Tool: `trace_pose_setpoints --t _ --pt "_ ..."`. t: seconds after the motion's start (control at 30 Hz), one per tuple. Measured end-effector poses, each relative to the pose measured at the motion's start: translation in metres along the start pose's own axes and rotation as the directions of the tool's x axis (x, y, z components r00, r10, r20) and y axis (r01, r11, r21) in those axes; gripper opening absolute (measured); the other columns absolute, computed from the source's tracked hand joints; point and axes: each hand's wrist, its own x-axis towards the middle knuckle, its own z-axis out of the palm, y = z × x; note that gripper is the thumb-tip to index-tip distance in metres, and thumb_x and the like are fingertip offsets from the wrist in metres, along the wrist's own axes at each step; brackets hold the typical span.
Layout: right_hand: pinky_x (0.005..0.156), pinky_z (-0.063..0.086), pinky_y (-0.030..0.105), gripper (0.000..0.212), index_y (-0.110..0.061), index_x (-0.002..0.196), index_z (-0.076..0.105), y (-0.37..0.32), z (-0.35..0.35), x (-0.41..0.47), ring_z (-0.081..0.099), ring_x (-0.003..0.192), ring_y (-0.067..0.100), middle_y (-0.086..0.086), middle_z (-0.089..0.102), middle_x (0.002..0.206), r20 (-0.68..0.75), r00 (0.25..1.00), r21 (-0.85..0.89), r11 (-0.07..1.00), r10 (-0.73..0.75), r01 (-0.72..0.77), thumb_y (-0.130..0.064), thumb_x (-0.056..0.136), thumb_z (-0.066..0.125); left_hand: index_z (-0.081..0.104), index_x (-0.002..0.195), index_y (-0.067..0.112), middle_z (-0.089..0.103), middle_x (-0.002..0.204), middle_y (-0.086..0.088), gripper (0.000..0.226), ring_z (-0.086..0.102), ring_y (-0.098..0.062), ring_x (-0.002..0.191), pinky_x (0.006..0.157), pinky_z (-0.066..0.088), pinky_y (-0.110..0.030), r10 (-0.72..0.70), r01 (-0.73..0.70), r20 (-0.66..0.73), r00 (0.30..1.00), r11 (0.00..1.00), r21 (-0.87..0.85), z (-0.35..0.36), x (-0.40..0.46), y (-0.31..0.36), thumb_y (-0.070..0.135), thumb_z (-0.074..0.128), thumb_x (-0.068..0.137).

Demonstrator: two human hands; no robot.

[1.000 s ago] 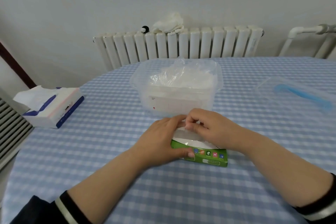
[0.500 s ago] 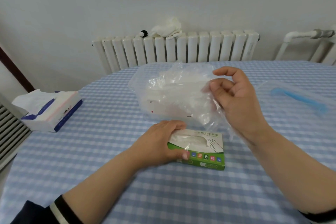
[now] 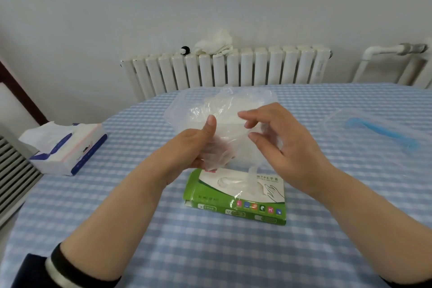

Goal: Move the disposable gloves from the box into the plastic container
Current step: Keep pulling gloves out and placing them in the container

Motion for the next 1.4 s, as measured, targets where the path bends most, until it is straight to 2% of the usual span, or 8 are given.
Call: trace_pose_setpoints --t 0.33,0.53,0.67,0.83,1.1,1.2,1.3,1.4 --pt "0.081 0.042 0.022 0.036 -0.001 0.095 0.068 0.006 -0.008 0.002 0.047 0.095 0.012 0.009 0.046 0.104 -0.446 0.863 -0.237 0.961 -0.235 0.139 0.024 0.075 0.052 0.066 0.094 0.014 0.074 0.082 0.004 0.015 0.068 -0.013 0.066 0.062 0.053 -0.023 0.451 -0.468 -0.334 0.828 0.883 0.030 0.008 0.029 0.060 0.017 0.052 0.100" --pt "0.079 0.037 0.022 0.042 -0.013 0.093 0.059 0.006 -0.010 0.001 0.044 0.098 0.010 0.010 0.042 0.106 -0.540 0.797 -0.276 0.951 -0.270 0.135 0.022 0.074 0.046 0.064 0.097 0.015 0.069 0.086 0.006 0.012 0.053 -0.006 0.052 0.051 0.045 -0.017 0.512 -0.356 -0.423 0.748 0.846 0.396 -0.018 0.091 0.061 0.018 0.053 0.099" --pt "0.073 0.044 0.031 0.036 -0.008 0.093 0.065 0.005 -0.006 0.001 0.052 0.088 0.025 0.004 0.046 0.106 -0.374 0.894 -0.311 0.942 -0.246 0.129 0.016 0.076 0.044 0.061 0.102 0.021 0.065 0.099 0.006 0.018 0.057 -0.016 0.080 0.069 0.044 -0.028 0.453 -0.051 -0.410 0.792 0.717 0.695 -0.038 0.118 0.045 0.018 0.044 0.099" --pt "0.050 0.038 0.024 0.029 -0.019 0.098 0.062 0.003 0.002 -0.003 0.039 0.068 0.000 -0.007 0.053 0.103 0.060 0.998 -0.321 0.947 0.002 0.018 -0.007 0.080 0.043 0.047 0.113 0.018 0.059 0.092 0.000 0.019 0.054 -0.021 0.074 0.056 0.038 -0.031 0.380 0.151 -0.398 0.835 0.538 0.829 -0.041 0.128 0.034 0.014 0.045 0.095" --pt "0.067 0.038 0.026 0.029 -0.034 0.127 0.044 0.001 0.012 -0.008 0.041 0.072 0.006 -0.016 0.045 0.130 0.526 0.793 -0.449 0.892 0.308 -0.048 -0.027 0.099 0.040 0.060 0.098 0.020 0.052 0.113 -0.007 0.020 0.043 -0.027 0.110 0.089 0.045 -0.037 0.310 0.139 -0.212 0.927 0.241 0.960 -0.042 0.129 0.025 0.004 0.052 0.091" --pt "0.070 0.044 0.028 0.030 -0.033 0.128 0.044 0.001 0.013 -0.008 0.051 0.082 0.009 -0.014 0.047 0.129 0.522 0.790 -0.452 0.890 0.322 -0.064 -0.027 0.099 0.039 0.068 0.097 0.024 0.054 0.120 -0.005 0.037 0.048 -0.024 0.110 0.086 0.045 -0.034 0.335 0.080 -0.215 0.917 0.375 0.924 -0.042 0.119 0.046 -0.001 0.041 0.093" --pt "0.072 0.047 0.030 0.030 -0.032 0.128 0.045 0.002 0.014 -0.009 0.057 0.089 0.013 -0.013 0.048 0.128 0.518 0.791 -0.450 0.890 0.324 -0.070 -0.026 0.099 0.039 0.066 0.101 0.024 0.063 0.117 0.003 0.033 0.057 -0.016 0.095 0.078 0.048 -0.027 0.014 0.035 -0.064 0.998 0.710 0.703 -0.037 0.103 0.065 0.012 0.036 0.100" --pt "0.072 0.045 0.029 0.030 -0.031 0.128 0.047 0.004 0.016 -0.011 0.058 0.092 0.015 -0.013 0.049 0.128 0.527 0.784 -0.457 0.887 0.328 -0.064 -0.026 0.099 0.039 0.067 0.114 0.032 0.066 0.118 0.012 0.033 0.060 -0.015 0.109 0.090 0.054 -0.033 -0.227 0.063 0.204 0.952 0.800 0.596 -0.028 0.093 0.071 0.039 0.037 0.103"
